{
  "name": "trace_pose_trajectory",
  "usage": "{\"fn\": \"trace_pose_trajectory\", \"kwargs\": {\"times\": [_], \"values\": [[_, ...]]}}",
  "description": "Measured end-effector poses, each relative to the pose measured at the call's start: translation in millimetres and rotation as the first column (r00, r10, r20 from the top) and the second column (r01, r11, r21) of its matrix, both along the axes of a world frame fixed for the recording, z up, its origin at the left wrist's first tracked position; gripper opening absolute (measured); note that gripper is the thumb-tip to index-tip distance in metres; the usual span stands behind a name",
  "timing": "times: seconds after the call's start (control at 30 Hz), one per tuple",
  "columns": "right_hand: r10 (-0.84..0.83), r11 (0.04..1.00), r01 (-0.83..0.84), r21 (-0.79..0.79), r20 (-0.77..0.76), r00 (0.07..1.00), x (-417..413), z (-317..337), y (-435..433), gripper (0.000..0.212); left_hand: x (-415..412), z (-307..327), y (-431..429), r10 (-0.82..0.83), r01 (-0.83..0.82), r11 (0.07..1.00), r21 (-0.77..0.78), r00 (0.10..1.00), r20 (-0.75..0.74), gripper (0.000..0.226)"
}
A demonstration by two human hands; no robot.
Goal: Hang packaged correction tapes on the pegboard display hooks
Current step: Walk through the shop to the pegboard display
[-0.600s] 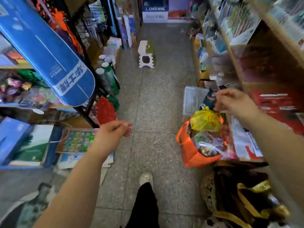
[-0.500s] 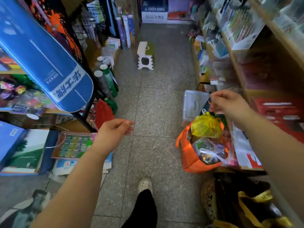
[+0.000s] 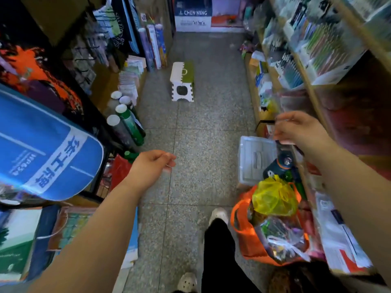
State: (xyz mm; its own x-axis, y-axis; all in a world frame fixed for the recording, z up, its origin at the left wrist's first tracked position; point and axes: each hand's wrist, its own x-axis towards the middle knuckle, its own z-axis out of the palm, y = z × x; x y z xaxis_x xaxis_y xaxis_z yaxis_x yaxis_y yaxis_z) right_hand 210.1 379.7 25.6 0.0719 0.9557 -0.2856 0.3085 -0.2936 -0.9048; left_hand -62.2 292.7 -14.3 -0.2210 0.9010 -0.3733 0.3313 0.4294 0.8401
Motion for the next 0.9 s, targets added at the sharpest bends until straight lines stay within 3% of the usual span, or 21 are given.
{"fn": "trace_pose_trajectory", "kwargs": {"times": [0.3,0.47,0.67,0.9], "values": [[-0.038,0.999,0.037,-0.026,-0.039,0.999,12,2,190,0.026,8,-9,183,0.082,-0.078,0.995,-0.065,0.994,0.066,0.026],[0.046,0.998,-0.046,-0.049,-0.020,0.999,-14,-4,280,0.026,-4,-14,271,0.092,-0.085,0.993,-0.080,0.992,0.089,0.022],[0.068,0.997,-0.068,-0.036,-0.004,0.998,-49,-5,404,0.009,-39,-11,407,0.087,-0.078,0.993,-0.088,0.991,0.105,0.023],[0.046,0.996,-0.048,-0.072,-0.026,0.999,-97,0,544,0.023,-80,-5,558,0.055,-0.048,0.996,-0.069,0.993,0.106,0.023]]}}
